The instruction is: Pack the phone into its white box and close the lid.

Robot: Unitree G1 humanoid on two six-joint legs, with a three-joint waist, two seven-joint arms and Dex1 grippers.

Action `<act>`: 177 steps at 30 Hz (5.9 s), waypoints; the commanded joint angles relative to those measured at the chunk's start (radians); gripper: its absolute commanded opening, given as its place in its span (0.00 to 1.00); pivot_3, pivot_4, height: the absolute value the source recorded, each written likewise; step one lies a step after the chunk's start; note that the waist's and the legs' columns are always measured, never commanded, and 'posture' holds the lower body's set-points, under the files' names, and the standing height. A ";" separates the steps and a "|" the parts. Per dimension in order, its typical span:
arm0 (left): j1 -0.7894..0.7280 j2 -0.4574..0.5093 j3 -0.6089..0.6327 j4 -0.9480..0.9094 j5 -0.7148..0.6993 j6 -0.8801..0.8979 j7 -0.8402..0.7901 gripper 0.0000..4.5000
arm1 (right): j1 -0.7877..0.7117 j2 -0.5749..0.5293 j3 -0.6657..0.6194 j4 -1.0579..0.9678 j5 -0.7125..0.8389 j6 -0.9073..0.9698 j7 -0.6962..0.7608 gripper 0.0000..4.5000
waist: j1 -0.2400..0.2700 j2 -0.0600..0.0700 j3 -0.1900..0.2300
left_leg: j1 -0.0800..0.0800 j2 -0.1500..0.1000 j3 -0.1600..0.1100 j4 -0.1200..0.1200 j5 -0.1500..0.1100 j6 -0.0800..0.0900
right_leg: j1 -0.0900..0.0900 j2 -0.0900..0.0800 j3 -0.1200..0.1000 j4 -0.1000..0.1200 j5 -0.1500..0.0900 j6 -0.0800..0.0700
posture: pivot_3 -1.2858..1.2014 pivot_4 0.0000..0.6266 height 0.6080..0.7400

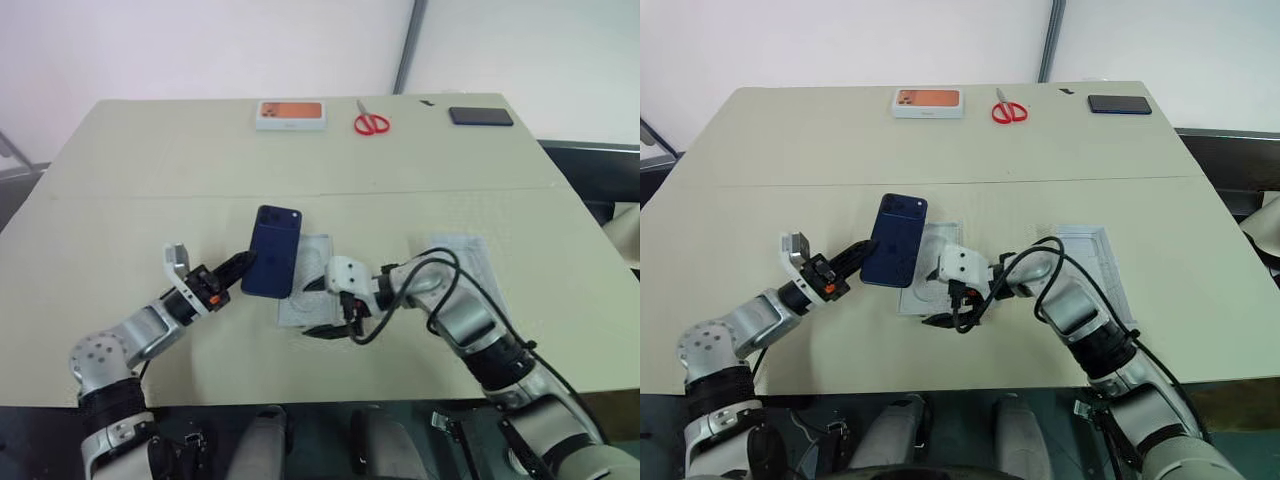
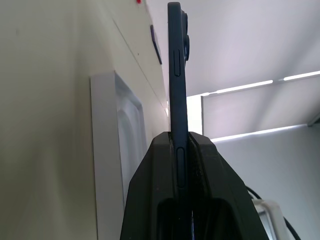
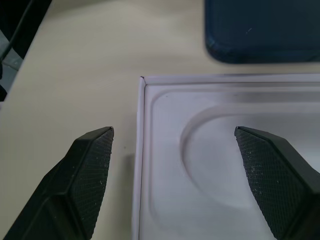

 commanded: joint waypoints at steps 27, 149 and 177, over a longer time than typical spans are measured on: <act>0.080 -0.049 -0.193 -0.241 -0.207 -0.128 0.235 0.61 | 0.061 -0.107 -0.268 0.110 0.148 -0.198 0.021 0.95 | 0.002 -0.001 0.001 | 0.000 0.000 0.003 0.001 -0.001 0.001 | 0.001 0.000 0.001 -0.002 0.000 0.000 | 0.52 0.24 1.00; -0.378 -0.037 -0.895 0.255 1.093 -0.711 -0.759 0.00 | 0.127 -0.270 -0.294 0.227 -0.016 -0.284 -0.038 0.01 | 0.003 0.001 0.002 | 0.001 -0.003 0.003 0.005 -0.001 0.004 | 0.005 0.001 -0.001 0.000 0.001 0.003 | 0.52 0.24 1.00; -0.386 0.033 -0.725 0.200 1.050 -0.752 -0.697 0.00 | 0.130 -0.313 -0.315 0.254 -0.066 -0.313 -0.041 0.01 | -0.001 0.001 0.002 | 0.001 -0.002 0.003 0.005 -0.001 0.004 | 0.005 0.002 -0.001 0.000 0.001 0.003 | 0.52 0.24 1.00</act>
